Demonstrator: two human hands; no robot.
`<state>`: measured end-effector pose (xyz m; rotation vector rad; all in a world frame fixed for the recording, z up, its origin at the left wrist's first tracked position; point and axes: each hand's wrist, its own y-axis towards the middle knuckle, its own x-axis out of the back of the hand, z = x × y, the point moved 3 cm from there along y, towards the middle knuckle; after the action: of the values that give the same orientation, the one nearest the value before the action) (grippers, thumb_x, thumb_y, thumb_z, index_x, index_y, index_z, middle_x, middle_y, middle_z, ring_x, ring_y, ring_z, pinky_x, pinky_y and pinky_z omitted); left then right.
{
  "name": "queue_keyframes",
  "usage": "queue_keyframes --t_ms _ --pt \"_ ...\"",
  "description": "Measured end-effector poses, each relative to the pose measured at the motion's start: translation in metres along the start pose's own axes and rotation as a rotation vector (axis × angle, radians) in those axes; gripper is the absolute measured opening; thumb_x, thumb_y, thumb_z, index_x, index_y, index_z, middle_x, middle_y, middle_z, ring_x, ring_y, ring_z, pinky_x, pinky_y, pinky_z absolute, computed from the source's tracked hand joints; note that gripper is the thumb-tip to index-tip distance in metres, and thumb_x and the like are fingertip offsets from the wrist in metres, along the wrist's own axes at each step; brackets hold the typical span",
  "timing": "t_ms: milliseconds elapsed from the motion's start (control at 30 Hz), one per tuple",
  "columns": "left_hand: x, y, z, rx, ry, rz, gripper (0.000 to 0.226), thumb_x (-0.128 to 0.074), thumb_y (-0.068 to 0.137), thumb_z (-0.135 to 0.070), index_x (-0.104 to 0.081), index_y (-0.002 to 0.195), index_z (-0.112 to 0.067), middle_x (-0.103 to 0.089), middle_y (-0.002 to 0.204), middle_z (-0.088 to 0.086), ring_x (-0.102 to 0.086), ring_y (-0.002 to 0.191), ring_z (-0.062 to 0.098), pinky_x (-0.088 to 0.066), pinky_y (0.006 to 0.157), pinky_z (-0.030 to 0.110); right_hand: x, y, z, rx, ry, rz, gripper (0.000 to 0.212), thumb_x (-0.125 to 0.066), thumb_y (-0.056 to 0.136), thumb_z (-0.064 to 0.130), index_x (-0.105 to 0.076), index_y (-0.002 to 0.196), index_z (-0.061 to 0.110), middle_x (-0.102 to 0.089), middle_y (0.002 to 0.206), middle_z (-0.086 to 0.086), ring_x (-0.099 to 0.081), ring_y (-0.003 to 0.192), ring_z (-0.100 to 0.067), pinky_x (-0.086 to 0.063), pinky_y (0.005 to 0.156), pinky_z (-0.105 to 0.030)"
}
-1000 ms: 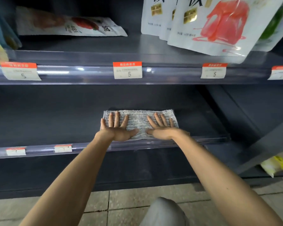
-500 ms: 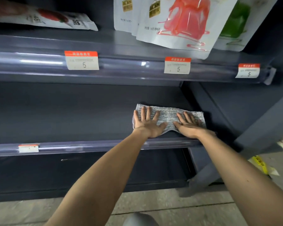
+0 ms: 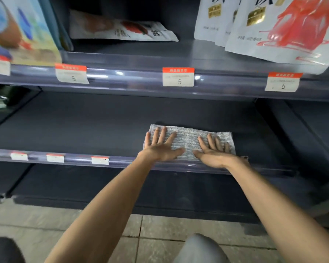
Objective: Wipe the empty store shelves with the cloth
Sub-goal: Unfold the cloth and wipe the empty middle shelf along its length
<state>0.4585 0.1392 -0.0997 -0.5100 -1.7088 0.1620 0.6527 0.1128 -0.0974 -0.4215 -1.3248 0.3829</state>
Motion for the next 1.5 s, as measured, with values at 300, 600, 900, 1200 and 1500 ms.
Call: queue_keyframes --t_ms 300,600,900,1200,1500 --pt "0.033 -0.05 0.203 0.132 -0.004 0.135 0.091 -0.028 0.08 -0.087 0.005 0.153 -0.045 0.021 0.162 -0.006 0.023 0.148 0.015 0.013 0.12 0.045 -0.034 0.026 0.202 0.12 -0.058 0.147 0.072 -0.014 0.094 0.07 0.008 0.154 0.037 0.021 0.162 0.0 0.021 0.149 -0.029 0.011 0.118 -0.057" --pt "0.06 -0.08 0.4 0.241 0.009 0.117 0.088 -0.03 0.083 -0.084 0.01 0.152 -0.046 0.026 0.161 -0.007 0.024 0.148 0.016 0.01 0.121 0.044 -0.063 0.053 0.403 0.278 -0.053 0.061 0.078 -0.027 0.096 0.056 0.016 0.153 0.026 0.028 0.16 -0.009 0.026 0.146 -0.036 0.014 0.113 -0.061" --pt "0.078 -0.098 0.527 0.293 -0.036 0.039 0.086 -0.036 0.087 -0.076 0.009 0.153 -0.045 0.024 0.162 -0.006 0.023 0.149 0.018 0.006 0.121 0.044 -0.089 0.071 0.536 0.298 0.012 0.124 0.064 -0.023 0.1 0.047 0.006 0.155 0.033 0.021 0.162 -0.001 0.02 0.149 -0.03 0.014 0.117 -0.057" --pt "0.085 -0.1 0.531 0.218 -0.236 -0.56 0.075 -0.069 0.079 -0.061 -0.05 0.141 -0.024 -0.053 0.139 0.009 -0.041 0.131 0.032 -0.038 0.106 0.045 -0.049 0.078 0.491 0.412 0.23 -0.419 0.06 -0.065 0.088 0.045 -0.046 0.139 0.021 -0.048 0.14 -0.003 -0.05 0.126 -0.024 -0.046 0.098 -0.042" --pt "0.074 -0.11 0.495 0.129 -0.272 -0.798 0.023 -0.066 0.087 -0.05 -0.065 0.08 -0.028 -0.065 0.085 0.003 -0.061 0.087 0.028 -0.052 0.071 0.039 -0.054 0.069 0.49 0.425 0.255 -0.414 0.027 -0.07 0.087 0.04 -0.068 0.102 0.018 -0.071 0.095 -0.002 -0.065 0.085 -0.022 -0.055 0.076 -0.038"
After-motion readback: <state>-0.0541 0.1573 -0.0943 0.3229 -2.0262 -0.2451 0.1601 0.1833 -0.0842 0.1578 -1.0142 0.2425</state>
